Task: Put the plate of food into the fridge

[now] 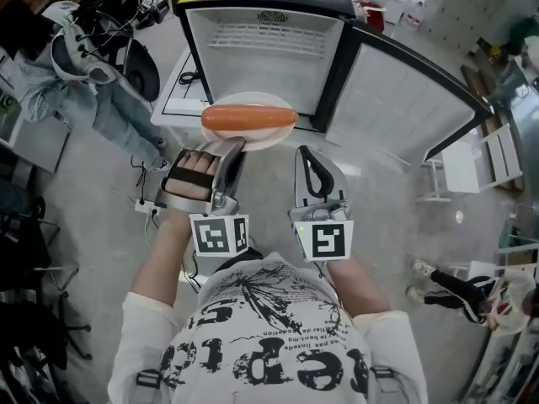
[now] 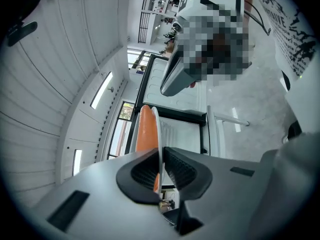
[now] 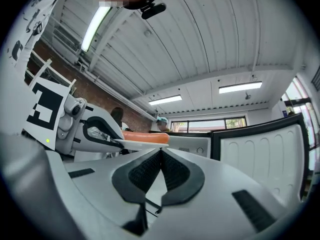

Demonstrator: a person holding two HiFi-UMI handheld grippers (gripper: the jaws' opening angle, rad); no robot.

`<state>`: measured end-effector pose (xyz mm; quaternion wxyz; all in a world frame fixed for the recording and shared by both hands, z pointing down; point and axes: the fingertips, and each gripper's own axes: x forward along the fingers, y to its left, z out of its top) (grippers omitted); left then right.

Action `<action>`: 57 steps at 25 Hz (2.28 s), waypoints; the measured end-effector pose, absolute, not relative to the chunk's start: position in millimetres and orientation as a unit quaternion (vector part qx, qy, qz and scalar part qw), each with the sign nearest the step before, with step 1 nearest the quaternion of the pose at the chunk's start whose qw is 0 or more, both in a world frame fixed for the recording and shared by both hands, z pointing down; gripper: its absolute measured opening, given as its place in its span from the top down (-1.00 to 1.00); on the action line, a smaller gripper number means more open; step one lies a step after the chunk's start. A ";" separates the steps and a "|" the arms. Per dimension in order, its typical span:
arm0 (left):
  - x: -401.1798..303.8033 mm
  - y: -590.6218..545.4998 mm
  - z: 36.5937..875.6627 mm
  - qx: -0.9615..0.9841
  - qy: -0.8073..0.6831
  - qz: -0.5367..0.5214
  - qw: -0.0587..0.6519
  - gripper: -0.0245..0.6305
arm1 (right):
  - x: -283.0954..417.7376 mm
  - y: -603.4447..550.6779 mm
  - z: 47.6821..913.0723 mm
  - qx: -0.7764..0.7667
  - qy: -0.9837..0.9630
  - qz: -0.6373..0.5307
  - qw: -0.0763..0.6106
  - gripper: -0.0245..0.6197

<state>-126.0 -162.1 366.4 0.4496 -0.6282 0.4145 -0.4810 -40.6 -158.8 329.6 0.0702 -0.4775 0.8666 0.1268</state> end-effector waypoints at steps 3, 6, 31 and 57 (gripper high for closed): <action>-152.5 -187.5 360.6 -0.639 0.400 -0.468 0.462 0.83 | -66.4 -182.3 327.5 -0.502 0.853 0.128 0.058 0.92; -173.7 -206.4 357.8 -0.649 0.381 -0.458 0.473 0.83 | -86.4 -199.6 324.9 -0.528 0.838 0.125 0.058 0.92; -182.6 -366.2 363.7 -0.668 0.355 -0.448 0.476 0.83 | -91.1 -358.3 341.0 -0.567 0.817 0.099 0.037 0.92; -177.9 -482.4 383.0 -0.654 0.358 -0.493 0.448 0.82 | -94.3 -457.0 359.7 -0.537 0.837 0.107 0.003 0.92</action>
